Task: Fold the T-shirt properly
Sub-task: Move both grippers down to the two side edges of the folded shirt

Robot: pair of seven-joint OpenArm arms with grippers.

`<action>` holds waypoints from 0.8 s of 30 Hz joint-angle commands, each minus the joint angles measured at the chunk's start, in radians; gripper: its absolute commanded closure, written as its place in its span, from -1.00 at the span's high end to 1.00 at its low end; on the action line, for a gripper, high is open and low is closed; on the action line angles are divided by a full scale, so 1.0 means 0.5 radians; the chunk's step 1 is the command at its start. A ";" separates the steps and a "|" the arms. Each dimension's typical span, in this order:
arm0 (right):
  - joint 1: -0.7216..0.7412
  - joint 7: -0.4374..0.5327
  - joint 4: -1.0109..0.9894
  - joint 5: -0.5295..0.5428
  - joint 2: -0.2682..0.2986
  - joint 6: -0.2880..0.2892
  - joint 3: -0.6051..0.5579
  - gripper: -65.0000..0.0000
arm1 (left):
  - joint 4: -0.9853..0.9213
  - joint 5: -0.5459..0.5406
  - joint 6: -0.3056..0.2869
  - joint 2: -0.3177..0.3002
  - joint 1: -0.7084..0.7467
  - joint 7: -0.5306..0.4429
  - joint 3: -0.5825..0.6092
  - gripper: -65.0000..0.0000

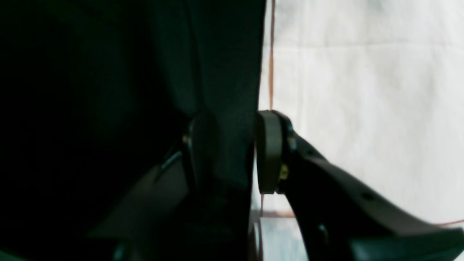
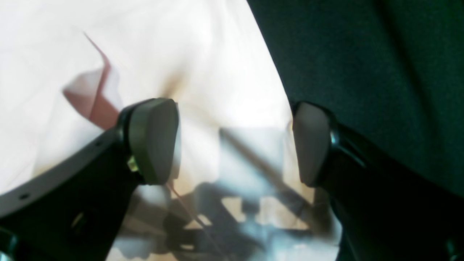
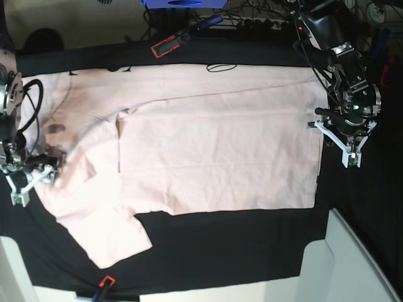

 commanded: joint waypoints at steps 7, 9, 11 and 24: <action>0.036 -0.043 0.017 -0.023 0.017 0.013 -0.001 -0.56 | 0.041 0.002 0.013 -0.035 0.003 -0.028 -0.004 -0.31; 0.036 -0.046 0.017 -0.023 0.017 0.004 -0.001 -0.79 | 0.044 0.002 0.013 -0.035 -0.012 -0.025 -0.004 -0.31; 0.036 -0.049 0.014 -0.023 0.017 0.001 -0.001 -0.95 | 0.032 0.002 0.013 -0.035 -0.024 -0.025 -0.004 -0.31; 0.021 -0.049 0.017 -0.023 0.017 0.001 -0.001 -1.00 | -0.226 0.009 0.013 -0.032 -0.337 -0.022 -0.001 0.02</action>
